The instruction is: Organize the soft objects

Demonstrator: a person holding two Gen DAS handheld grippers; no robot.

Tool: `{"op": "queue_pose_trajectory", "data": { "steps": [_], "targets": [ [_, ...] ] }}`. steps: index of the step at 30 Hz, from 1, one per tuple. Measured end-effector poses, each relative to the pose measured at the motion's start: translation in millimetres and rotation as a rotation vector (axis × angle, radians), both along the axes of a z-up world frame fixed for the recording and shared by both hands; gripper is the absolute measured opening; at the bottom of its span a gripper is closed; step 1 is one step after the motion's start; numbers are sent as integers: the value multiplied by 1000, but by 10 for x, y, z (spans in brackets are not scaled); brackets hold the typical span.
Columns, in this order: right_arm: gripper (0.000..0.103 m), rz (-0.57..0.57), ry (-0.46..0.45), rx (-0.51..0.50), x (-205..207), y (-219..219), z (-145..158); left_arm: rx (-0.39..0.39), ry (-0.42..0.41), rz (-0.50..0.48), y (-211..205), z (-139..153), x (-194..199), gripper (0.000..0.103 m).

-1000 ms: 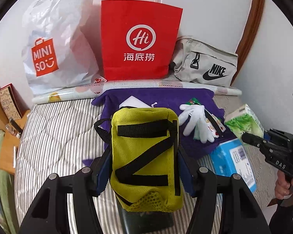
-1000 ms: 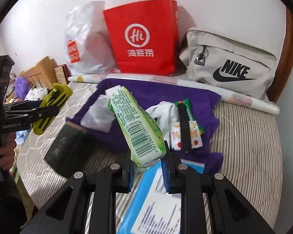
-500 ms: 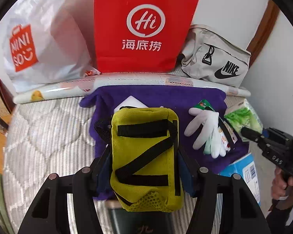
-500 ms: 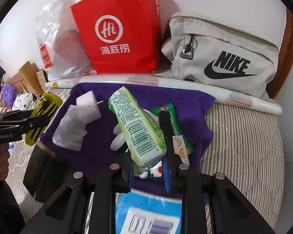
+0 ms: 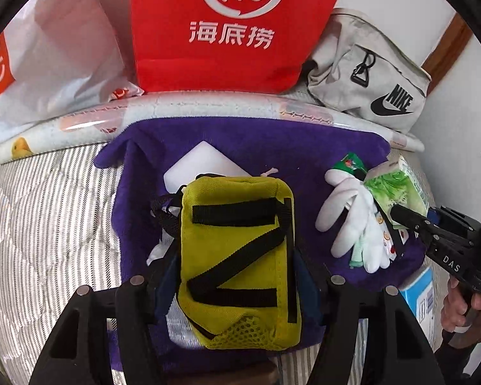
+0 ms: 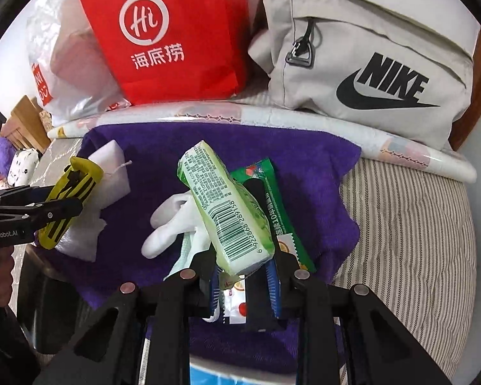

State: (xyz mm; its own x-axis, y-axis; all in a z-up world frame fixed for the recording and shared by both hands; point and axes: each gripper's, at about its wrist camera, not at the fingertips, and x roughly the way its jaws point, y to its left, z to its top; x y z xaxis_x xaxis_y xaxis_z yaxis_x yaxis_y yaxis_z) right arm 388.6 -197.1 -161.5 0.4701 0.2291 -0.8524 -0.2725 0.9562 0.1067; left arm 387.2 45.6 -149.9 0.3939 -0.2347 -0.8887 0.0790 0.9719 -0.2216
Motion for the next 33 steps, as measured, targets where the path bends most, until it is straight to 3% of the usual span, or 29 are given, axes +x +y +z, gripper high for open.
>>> {"op": "queue_pose_trajectory", "data": {
  "steps": [4, 7, 12, 17, 23, 33],
  "targets": [
    [33, 11, -4, -10, 35, 19, -19, -49, 10, 4, 26, -34, 50, 72],
    [46, 30, -8, -6, 52, 54, -21, -47, 16, 7, 23, -52, 62, 78],
    [57, 62, -40, -18, 9, 117, 39, -45, 10, 13, 54, 10, 7, 79],
    [62, 40, -81, -41, -64, 54, 180, 29, -31, 32, 95, 158, -86, 79],
    [63, 16, -108, -29, -185, -75, 353, 25, -38, 31, 120, 289, -218, 79],
    [63, -1, -118, 26, -722, -130, 578, 56, -61, 40, 81, 510, -698, 79]
  ]
}}
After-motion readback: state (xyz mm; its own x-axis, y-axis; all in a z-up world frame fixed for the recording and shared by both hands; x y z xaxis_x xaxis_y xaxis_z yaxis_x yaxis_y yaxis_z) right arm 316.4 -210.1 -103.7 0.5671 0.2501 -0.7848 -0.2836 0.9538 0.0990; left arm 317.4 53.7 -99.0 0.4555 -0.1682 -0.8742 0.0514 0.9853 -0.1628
